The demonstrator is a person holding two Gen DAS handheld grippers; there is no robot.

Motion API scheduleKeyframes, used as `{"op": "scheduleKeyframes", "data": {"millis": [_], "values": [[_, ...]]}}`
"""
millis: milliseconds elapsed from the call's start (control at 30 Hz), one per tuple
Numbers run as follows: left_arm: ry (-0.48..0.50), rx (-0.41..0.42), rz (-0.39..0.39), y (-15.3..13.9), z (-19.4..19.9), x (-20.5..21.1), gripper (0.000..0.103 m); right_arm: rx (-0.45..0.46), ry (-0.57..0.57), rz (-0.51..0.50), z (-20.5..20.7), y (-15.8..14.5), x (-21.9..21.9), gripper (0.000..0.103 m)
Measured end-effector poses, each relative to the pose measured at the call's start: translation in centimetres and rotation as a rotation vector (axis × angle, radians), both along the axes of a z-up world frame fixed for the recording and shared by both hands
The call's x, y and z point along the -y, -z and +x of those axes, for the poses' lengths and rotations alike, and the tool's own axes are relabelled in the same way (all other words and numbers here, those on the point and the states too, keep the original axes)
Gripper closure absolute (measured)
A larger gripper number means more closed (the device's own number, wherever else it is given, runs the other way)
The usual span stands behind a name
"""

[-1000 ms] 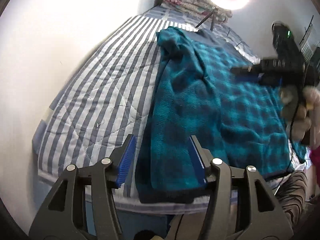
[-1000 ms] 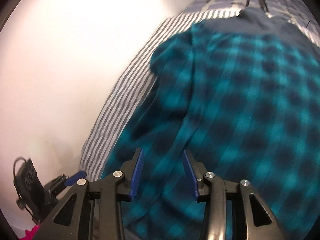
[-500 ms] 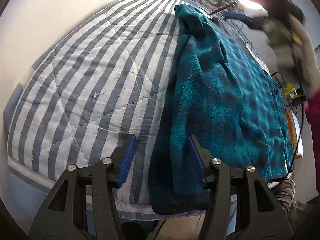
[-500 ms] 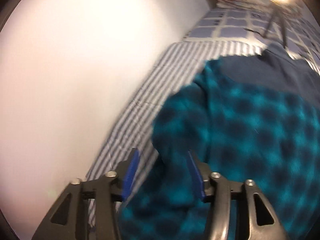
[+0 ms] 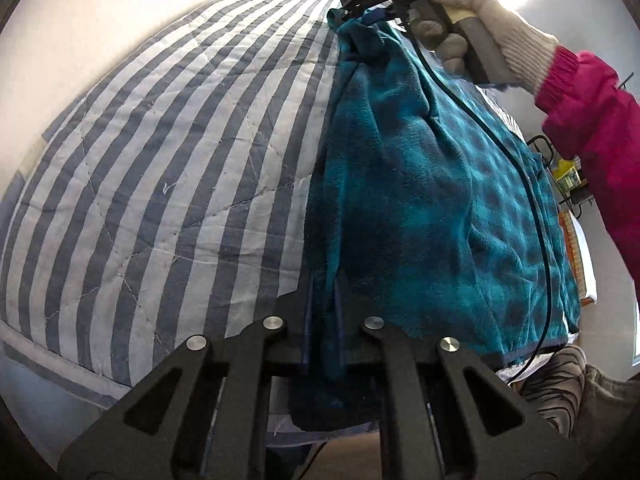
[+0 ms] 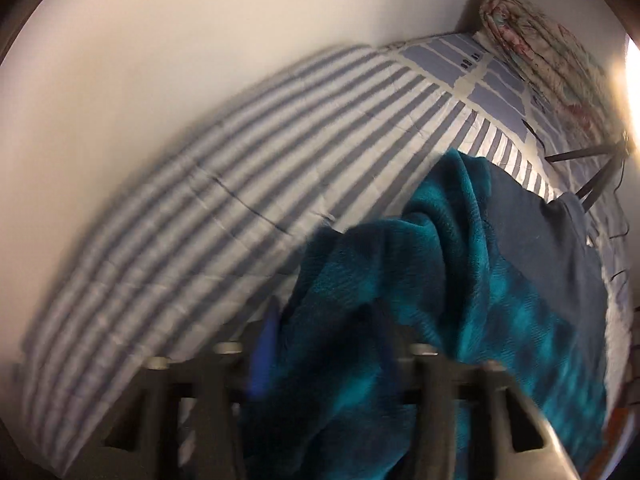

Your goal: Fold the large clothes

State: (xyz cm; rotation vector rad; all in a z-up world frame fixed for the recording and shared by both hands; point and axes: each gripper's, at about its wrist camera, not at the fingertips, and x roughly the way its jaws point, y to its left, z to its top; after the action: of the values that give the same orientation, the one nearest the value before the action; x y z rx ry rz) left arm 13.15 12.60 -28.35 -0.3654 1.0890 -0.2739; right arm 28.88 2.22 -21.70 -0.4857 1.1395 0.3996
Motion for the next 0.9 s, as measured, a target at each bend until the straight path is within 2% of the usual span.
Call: {"op": "scheduleKeyframes", "data": {"millis": [33, 67, 100, 133, 233, 367, 400, 433, 467, 500, 533, 567, 667, 800, 900], "values": [[0.003, 0.003, 0.005, -0.1, -0.1, 0.1, 0.098, -0.005, 0.003, 0.022, 0.4, -0.2, 0.3, 0.092], [0.004, 0.004, 0.008, -0.1, -0.3, 0.2, 0.098, 0.006, 0.016, 0.04, 0.9, -0.8, 0.7, 0.095], [0.003, 0.003, 0.011, -0.1, -0.4, 0.1, 0.098, 0.018, 0.031, 0.059, 1.3, -1.2, 1.0, 0.096], [0.002, 0.002, 0.013, 0.0, -0.4, 0.2, 0.098, 0.02, 0.08, 0.123, 2.5, -2.1, 2.1, 0.096], [0.011, 0.015, 0.023, -0.3, -0.7, 0.4, 0.098, -0.045, 0.209, 0.263, 5.0, -1.9, 4.3, 0.096], [-0.018, 0.011, -0.016, -0.6, -1.1, -0.4, 0.098, -0.038, 0.206, 0.281, 5.0, -1.1, 4.5, 0.095], [-0.035, 0.006, -0.031, -0.6, -1.2, -0.7, 0.098, -0.039, 0.208, 0.291, 4.9, -1.2, 4.7, 0.094], [-0.05, -0.009, -0.06, -0.5, -1.3, -1.2, 0.094, -0.045, 0.215, 0.304, 4.6, -1.6, 4.9, 0.086], [-0.055, -0.019, -0.079, -0.3, -1.4, -1.4, 0.088, -0.052, 0.22, 0.312, 4.6, -2.0, 5.1, 0.069], [-0.064, -0.03, -0.091, -0.2, -1.5, -1.7, 0.083, -0.055, 0.223, 0.317, 4.4, -2.6, 5.3, 0.062], [-0.071, -0.036, -0.091, -0.2, -1.6, -1.8, 0.071, -0.055, 0.215, 0.322, 3.9, -3.2, 5.3, 0.055], [-0.078, -0.038, -0.095, -0.1, -1.8, -2.0, 0.067, -0.065, 0.191, 0.317, 3.4, -3.8, 5.1, 0.053], [-0.09, -0.049, -0.107, -0.1, -2.2, -2.4, 0.067, -0.104, 0.144, 0.263, 2.0, -4.0, 4.2, 0.052], [-0.085, -0.073, -0.118, 0.4, -2.3, -2.3, 0.067, -0.173, 0.08, 0.187, 0.0, -2.2, 2.5, 0.052], [-0.065, -0.076, -0.113, 0.4, -2.2, -1.9, 0.067, -0.195, 0.092, 0.144, -0.1, -0.4, 1.8, 0.052]]}}
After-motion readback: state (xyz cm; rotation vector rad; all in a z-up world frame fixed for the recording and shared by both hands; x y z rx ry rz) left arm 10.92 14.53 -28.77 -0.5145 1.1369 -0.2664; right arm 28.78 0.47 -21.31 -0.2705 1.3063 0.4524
